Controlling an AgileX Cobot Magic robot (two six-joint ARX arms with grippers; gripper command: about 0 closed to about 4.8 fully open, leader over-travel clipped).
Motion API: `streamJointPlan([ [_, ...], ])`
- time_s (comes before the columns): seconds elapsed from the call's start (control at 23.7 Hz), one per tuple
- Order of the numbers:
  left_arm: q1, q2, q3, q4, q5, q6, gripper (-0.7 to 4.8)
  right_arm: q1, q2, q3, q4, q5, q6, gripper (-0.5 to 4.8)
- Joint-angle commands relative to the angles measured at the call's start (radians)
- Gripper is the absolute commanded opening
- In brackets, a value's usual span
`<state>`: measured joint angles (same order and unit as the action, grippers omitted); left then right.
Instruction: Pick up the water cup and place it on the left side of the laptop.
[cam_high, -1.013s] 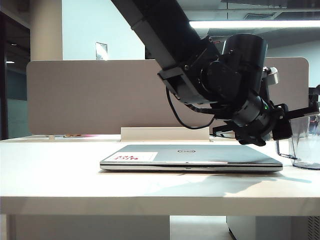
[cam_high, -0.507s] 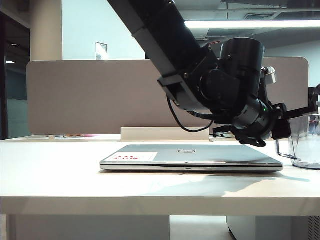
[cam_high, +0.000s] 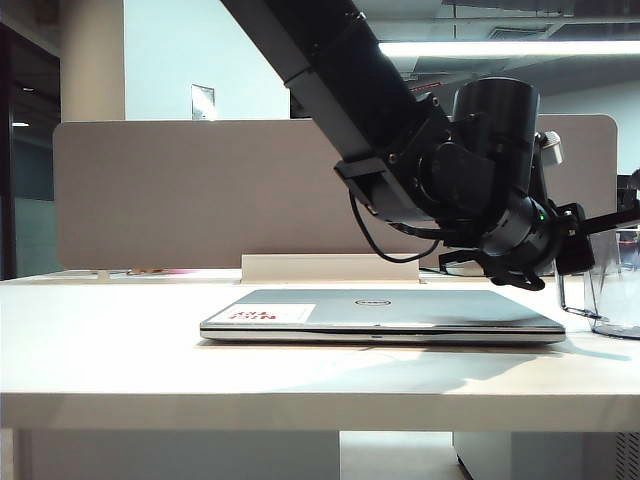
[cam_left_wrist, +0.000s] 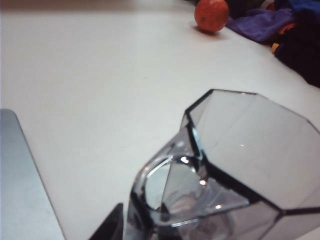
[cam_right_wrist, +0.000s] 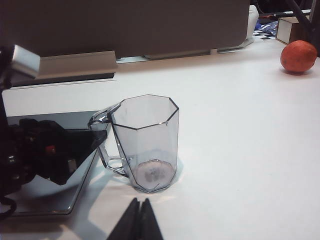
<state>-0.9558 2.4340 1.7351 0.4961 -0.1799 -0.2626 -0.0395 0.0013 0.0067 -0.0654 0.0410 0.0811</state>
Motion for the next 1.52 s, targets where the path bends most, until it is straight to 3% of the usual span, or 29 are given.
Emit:
streamJointPlan([
  [0.04,0.0,0.0,0.003,0.007,-0.012,0.012,0.79,0.001,-0.002,-0.002,0.018,-0.021,-0.002,-0.06],
  [0.55,0.034,0.0,0.003,0.015,-0.043,0.053,0.48,0.001,-0.002,-0.003,0.018,-0.021,-0.002,-0.06],
  [1.01,0.042,0.0,0.008,0.037,0.031,0.054,0.57,0.001,-0.002,-0.002,0.017,-0.021,-0.002,-0.06],
  [1.18,0.047,0.006,0.008,0.044,0.046,0.109,0.58,0.001,-0.002,-0.002,0.017,-0.021,-0.002,-0.06],
  [1.52,0.069,0.006,0.009,0.082,0.087,0.117,0.57,0.001,-0.002,-0.002,0.016,-0.021,-0.002,-0.06],
])
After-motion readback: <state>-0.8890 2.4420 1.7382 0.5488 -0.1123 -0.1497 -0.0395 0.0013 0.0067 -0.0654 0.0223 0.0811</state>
